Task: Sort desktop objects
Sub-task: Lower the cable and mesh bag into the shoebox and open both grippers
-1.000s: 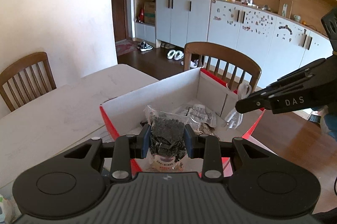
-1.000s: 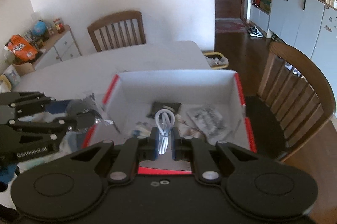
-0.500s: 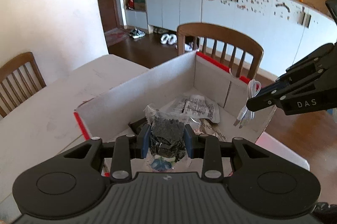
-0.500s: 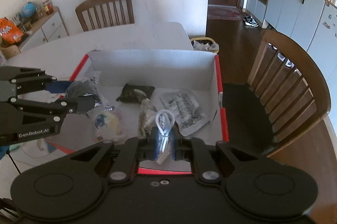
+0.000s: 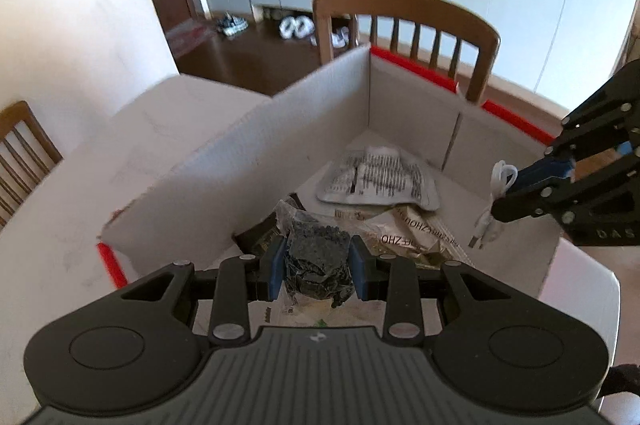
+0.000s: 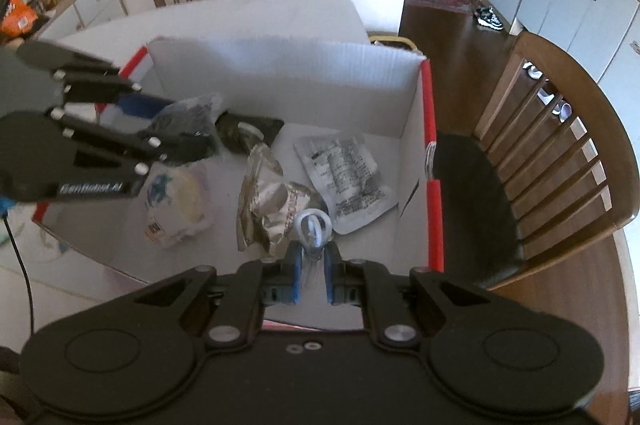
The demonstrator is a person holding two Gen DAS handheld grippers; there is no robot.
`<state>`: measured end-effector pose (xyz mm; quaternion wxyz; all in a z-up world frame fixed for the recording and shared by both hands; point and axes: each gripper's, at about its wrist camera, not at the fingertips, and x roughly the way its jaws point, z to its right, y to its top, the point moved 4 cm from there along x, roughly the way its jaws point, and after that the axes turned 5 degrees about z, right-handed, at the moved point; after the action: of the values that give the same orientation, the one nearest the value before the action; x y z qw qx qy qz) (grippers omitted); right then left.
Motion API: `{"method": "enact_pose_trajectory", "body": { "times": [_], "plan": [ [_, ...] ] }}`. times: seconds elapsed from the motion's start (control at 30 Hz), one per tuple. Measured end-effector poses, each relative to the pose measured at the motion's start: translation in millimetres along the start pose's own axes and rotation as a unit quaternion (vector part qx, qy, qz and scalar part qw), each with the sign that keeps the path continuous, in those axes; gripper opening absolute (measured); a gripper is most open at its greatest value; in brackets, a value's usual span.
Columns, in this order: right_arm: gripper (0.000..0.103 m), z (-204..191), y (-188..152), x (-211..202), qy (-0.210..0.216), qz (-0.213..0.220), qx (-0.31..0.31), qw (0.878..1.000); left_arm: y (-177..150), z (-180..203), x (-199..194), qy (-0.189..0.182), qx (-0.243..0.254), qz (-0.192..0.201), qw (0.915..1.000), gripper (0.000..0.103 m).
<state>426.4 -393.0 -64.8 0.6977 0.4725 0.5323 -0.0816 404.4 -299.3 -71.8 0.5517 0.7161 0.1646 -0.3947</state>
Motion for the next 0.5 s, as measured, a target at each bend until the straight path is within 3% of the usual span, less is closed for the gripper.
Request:
{"method": "enact_pose_trajectory", "body": {
  "times": [0.2, 0.5],
  "plan": [
    [0.01, 4, 2, 18, -0.001, -0.022, -0.008, 1.0, 3, 3, 23, -0.005, 0.025, -0.035, 0.9991, 0.032],
    [0.01, 3, 9, 42, 0.0, -0.033, -0.01, 0.999, 4, -5, 44, -0.017, 0.018, -0.07, 0.9972, 0.032]
  ]
}}
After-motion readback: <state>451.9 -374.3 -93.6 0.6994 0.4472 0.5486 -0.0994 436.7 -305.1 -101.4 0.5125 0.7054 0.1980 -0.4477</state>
